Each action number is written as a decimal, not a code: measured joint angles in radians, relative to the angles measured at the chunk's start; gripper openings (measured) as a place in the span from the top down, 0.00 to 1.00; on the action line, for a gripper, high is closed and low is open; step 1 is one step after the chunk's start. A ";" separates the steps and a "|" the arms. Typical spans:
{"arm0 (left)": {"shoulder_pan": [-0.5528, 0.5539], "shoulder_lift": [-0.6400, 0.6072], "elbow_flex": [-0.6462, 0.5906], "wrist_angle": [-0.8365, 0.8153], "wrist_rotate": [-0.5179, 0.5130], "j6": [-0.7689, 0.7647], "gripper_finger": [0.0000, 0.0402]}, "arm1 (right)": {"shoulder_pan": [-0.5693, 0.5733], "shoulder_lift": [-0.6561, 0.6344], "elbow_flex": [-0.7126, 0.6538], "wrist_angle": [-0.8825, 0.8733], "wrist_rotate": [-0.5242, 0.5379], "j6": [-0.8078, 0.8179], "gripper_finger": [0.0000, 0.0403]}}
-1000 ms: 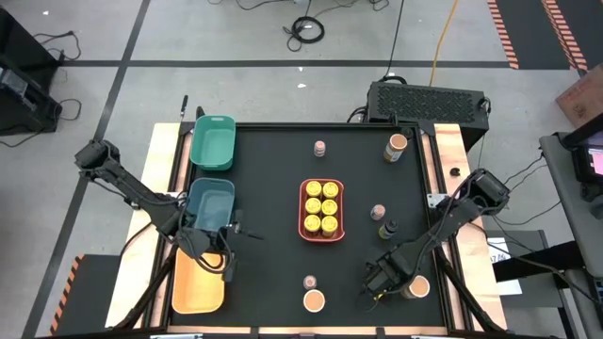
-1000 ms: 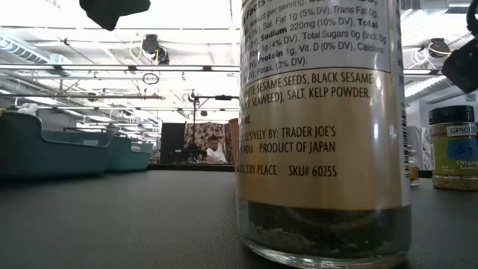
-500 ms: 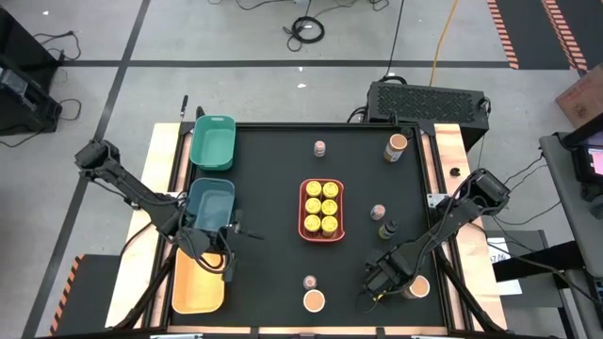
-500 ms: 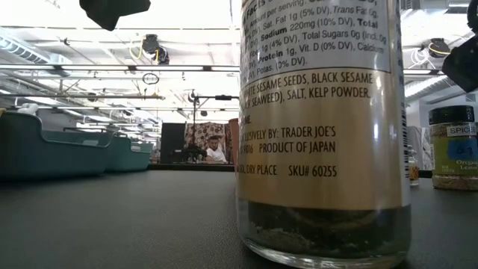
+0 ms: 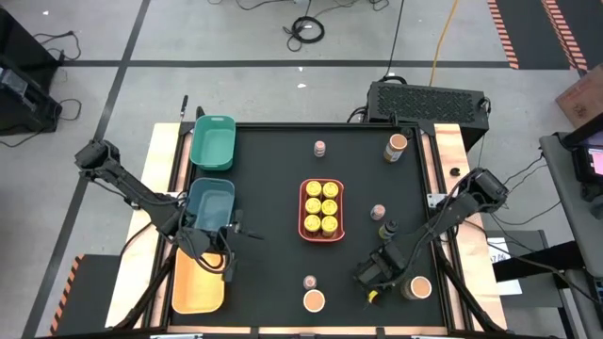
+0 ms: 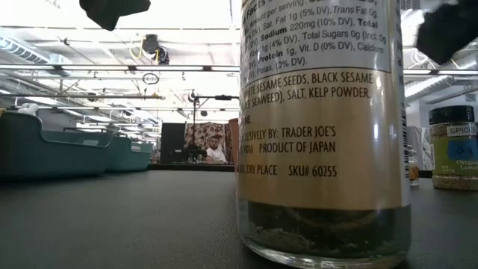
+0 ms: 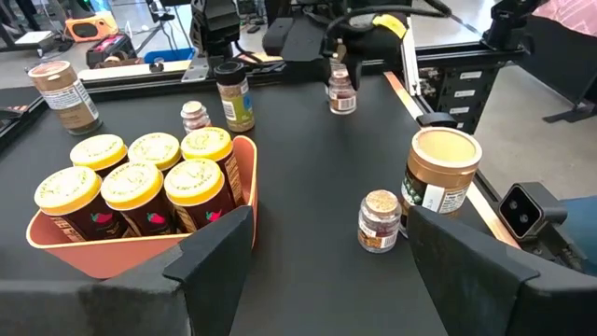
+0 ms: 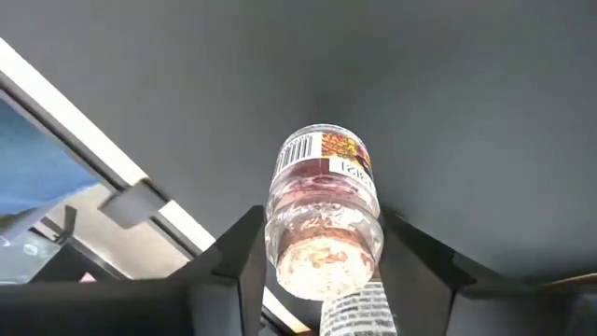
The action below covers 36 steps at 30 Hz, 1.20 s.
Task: Sort spices by type
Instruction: Put the brown seasoning bottle in the blue bin
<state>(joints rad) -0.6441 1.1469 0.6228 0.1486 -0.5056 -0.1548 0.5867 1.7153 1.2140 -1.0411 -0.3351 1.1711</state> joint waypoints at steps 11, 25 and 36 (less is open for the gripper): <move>0.000 0.000 0.000 0.009 0.000 -0.024 0.29 | -0.171 0.000 0.238 -0.053 0.110 -0.179 0.62; 0.000 -0.031 0.000 -0.067 -0.003 -0.025 0.29 | -0.362 0.254 0.769 -0.104 0.188 -0.577 0.62; 0.000 -0.151 0.000 -0.448 -0.105 -0.281 0.29 | -0.436 0.614 1.123 -0.082 0.178 -0.894 0.62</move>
<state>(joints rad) -0.6437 0.9964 0.6228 -0.2989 -0.6107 -0.4354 0.1508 2.3293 2.3373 -1.1231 -0.1576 0.2767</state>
